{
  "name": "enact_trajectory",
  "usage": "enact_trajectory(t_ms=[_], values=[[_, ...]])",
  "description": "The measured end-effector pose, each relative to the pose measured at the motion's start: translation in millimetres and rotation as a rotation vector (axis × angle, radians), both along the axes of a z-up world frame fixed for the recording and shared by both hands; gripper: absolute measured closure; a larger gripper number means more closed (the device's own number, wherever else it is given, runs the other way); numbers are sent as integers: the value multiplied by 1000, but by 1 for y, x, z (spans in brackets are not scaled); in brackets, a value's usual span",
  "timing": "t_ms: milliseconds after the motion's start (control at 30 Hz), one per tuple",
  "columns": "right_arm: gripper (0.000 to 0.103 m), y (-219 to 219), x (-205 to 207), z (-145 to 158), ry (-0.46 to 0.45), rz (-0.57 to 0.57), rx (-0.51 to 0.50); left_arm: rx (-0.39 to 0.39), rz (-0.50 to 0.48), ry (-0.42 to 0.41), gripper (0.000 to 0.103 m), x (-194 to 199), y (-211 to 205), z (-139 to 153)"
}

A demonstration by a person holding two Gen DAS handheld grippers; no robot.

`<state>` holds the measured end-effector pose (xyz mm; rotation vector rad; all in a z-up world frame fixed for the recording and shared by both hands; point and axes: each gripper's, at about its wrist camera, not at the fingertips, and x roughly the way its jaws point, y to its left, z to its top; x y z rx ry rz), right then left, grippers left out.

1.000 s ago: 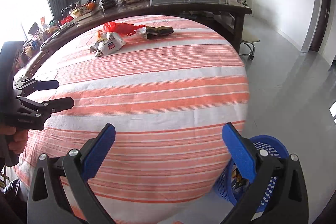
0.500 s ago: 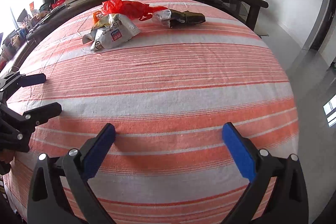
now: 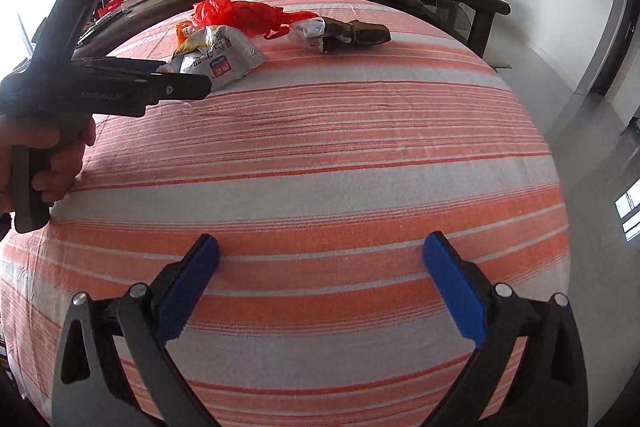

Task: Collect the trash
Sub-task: 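Grasp the yellow-white snack wrapper with the left tool and lift it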

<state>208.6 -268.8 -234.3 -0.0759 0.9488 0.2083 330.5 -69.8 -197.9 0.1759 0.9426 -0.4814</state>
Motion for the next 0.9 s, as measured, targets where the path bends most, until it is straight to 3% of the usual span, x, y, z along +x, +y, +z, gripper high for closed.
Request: enact_trajectory(t_ms=[167,333,433,767,867,900], values=[[5,0,0,0,0,0,1,17,-48,-6,6,11,-8,0],[5,0,0,0,0,1,1,31,-70,-43,48,-2,-8,3],[5,0,0,0,0,1,1,10,-22,-25,64,-14,3,7],[5,0,0,0,0,1,1,18,173,-27,63,-118,80,10],[5,0,0,0,0,1,0,14,200,-33,57,-132,92,12],[5,-1,0,0,0,1,0,9,202,-37,51,-133,94,12]])
